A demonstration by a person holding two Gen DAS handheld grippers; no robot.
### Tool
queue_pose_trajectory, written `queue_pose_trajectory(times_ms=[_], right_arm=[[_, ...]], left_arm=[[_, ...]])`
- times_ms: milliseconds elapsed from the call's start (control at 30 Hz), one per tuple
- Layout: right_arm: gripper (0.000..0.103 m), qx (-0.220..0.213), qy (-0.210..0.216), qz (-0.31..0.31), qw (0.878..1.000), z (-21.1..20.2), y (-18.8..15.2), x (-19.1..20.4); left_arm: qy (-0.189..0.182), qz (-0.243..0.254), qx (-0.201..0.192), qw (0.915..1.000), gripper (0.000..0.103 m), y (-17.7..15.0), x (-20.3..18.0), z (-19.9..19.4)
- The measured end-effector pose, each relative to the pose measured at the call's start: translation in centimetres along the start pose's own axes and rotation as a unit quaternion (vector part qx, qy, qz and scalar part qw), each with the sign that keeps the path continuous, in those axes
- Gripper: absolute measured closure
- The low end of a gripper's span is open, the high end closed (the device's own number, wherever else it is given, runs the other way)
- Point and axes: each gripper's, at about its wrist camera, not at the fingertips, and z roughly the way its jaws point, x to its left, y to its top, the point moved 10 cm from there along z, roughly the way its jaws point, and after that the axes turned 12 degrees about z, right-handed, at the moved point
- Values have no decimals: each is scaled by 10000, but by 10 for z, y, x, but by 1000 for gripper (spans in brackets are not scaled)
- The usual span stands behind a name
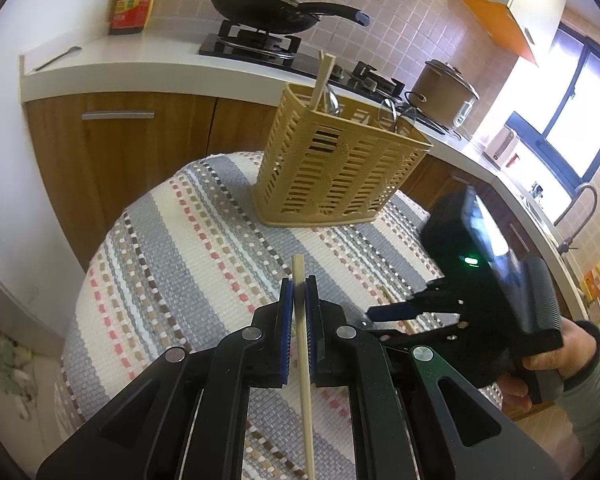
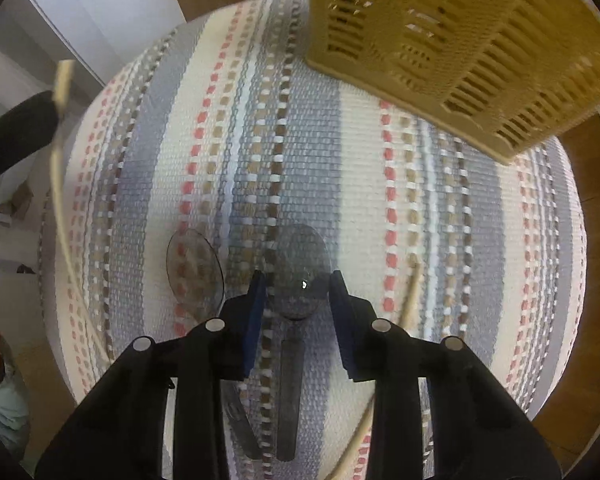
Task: Organize utensils
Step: 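Lift the chopstick with the left tool while the right tool lifts the clear spoon toward the basket, then open the left tool over the basket while the right tool drops the clear spoon in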
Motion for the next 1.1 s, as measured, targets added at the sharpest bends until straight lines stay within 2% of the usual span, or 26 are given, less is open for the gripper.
queue_pose_trajectory(times_ms=[233, 400, 500, 600, 800, 867, 967, 1100], right_arm=[[74, -1161, 482, 32, 9921, -63, -14, -11], [74, -2139, 718, 30, 9742, -115, -26, -11], [74, -2712, 912, 63, 9582, -148, -33, -15], [74, -3335, 919, 40, 9383, -176, -34, -19], [74, -4605, 923, 435, 8818, -253, 2, -47], [74, -4851, 964, 652, 8667, -272, 22, -62], [74, -5033, 901, 801, 8557, -282, 53, -80], [73, -5275, 825, 1018, 8394, -294, 89, -102]], left_arm=[[68, 152, -518, 9985, 99, 21, -14, -12], [146, 317, -991, 9945, 99, 39, -27, -31], [331, 452, -1284, 9901, 99, 55, -35, -45], [482, 625, -1630, 9835, 99, 79, -45, -62], [691, 904, -2366, 9649, 99, 144, -66, -88], [820, 959, -2534, 9591, 99, 165, -69, -88], [1269, 1066, -2813, 9452, 99, 196, -68, -87], [1603, 1070, -3017, 9337, 99, 228, -57, -70]])
